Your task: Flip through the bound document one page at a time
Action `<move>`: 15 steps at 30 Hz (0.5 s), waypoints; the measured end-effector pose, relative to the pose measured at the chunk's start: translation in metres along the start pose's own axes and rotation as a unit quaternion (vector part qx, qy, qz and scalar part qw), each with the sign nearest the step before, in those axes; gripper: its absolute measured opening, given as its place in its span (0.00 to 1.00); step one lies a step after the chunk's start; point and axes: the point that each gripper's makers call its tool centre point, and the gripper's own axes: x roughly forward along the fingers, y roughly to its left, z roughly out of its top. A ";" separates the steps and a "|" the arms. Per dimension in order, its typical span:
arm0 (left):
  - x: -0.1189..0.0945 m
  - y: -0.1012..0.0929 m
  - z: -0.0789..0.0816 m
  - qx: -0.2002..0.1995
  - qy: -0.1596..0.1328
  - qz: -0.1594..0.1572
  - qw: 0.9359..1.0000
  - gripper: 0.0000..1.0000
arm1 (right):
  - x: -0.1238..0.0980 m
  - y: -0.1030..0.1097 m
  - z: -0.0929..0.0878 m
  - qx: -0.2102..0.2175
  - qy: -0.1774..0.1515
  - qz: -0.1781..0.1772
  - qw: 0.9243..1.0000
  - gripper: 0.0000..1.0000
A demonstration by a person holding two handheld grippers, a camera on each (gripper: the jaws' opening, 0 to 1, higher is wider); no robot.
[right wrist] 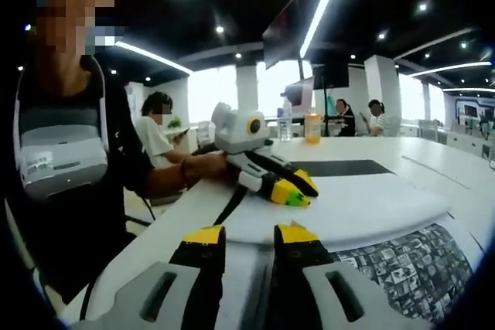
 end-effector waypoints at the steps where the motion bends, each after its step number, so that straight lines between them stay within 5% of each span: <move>1: 0.000 0.000 0.000 0.000 0.000 0.000 1.000 0.17 | 0.000 0.000 0.000 0.000 0.000 0.000 1.000 0.29; 15: -0.001 -0.002 0.000 -0.001 0.000 -0.001 1.000 0.17 | -0.027 -0.014 0.002 0.017 -0.025 -0.045 0.999 0.39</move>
